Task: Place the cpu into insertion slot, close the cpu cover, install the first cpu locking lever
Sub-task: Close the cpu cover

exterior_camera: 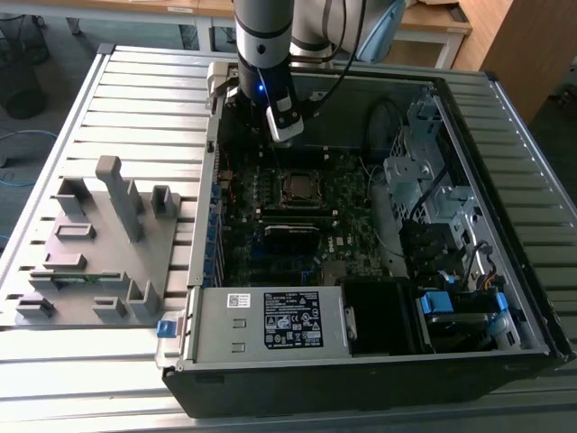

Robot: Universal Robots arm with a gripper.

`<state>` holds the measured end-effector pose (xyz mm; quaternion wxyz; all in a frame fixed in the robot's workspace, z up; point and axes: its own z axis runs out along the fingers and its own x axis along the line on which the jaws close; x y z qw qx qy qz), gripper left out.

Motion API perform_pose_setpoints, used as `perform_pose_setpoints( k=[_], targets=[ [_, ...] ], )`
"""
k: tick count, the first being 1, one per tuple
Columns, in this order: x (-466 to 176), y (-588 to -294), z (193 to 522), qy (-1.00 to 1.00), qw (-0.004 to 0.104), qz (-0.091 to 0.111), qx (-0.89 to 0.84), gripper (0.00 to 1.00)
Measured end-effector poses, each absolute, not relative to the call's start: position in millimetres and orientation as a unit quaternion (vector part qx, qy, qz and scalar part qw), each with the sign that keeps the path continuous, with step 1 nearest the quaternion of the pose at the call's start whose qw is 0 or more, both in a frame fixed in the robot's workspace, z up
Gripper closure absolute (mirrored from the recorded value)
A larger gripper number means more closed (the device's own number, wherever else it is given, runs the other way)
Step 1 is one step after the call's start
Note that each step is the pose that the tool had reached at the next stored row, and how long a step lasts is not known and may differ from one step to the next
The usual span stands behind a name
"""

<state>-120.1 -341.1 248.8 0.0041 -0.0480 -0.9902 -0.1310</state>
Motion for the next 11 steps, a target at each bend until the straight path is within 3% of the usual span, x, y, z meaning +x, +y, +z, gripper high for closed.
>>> perform_pose_setpoints(
  k=[11],
  targets=[
    [-105,-341,248,-0.990,0.004,-0.131,-0.048,0.90]
  ],
)
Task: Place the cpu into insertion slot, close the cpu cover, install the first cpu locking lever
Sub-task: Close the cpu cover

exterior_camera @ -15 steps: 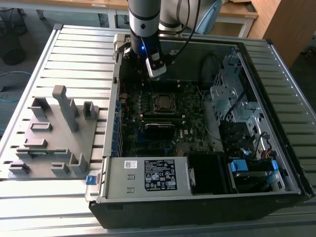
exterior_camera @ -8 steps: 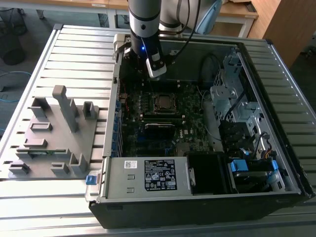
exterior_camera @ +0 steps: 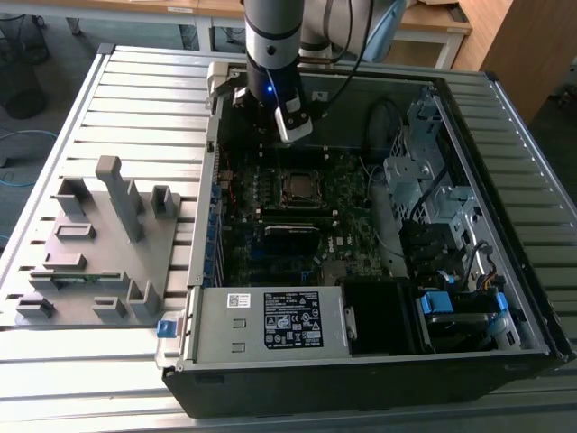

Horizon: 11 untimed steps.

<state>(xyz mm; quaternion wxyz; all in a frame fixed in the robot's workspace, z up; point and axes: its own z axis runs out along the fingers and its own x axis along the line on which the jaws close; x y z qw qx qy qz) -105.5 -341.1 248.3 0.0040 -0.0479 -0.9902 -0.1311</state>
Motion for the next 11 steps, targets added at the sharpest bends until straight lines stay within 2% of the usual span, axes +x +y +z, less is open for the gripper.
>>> perform_pose_setpoints(
  k=[11],
  targets=[
    [-83,-341,248,-0.990,0.004,-0.131,-0.048,0.90]
  ],
)
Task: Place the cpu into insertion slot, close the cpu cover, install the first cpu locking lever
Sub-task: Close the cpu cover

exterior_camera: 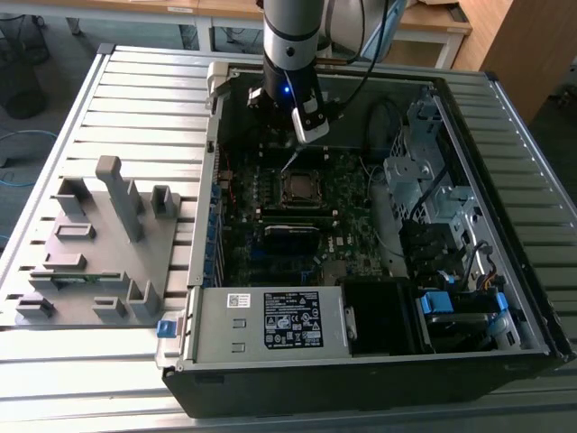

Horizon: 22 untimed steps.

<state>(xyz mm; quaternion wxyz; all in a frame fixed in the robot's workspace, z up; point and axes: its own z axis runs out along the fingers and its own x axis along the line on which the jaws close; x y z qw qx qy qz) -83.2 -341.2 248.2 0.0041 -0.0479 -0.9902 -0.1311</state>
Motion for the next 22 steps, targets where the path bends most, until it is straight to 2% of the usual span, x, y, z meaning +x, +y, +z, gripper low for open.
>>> perform_pose_setpoints(
  k=[22],
  targets=[
    [-82.8,-341.1,244.8,-0.990,-0.001,-0.131,-0.047,0.90]
  ],
)
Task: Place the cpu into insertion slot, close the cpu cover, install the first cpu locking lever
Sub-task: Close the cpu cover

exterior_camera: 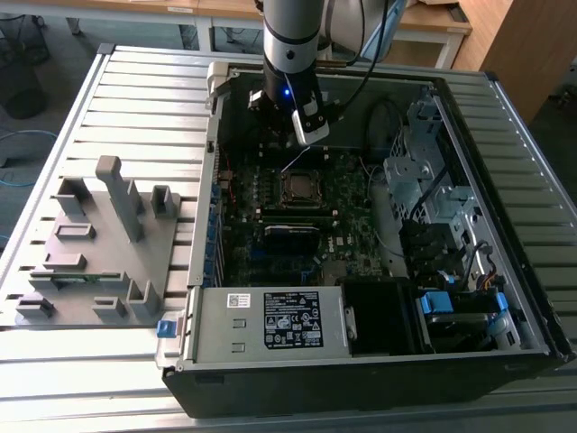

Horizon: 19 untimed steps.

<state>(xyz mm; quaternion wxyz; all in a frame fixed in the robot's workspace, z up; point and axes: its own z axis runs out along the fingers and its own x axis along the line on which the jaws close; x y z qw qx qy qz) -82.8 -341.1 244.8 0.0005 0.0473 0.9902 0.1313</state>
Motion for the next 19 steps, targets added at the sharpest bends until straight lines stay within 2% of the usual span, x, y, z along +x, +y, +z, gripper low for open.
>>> perform_pose_setpoints(
  k=[10,19],
  targets=[
    [-82.9,-341.1,242.5,0.990,0.002,0.130,0.047,0.90],
    [-82.8,-341.0,241.9,0.993,0.004,0.105,0.047,0.90]
  ],
)
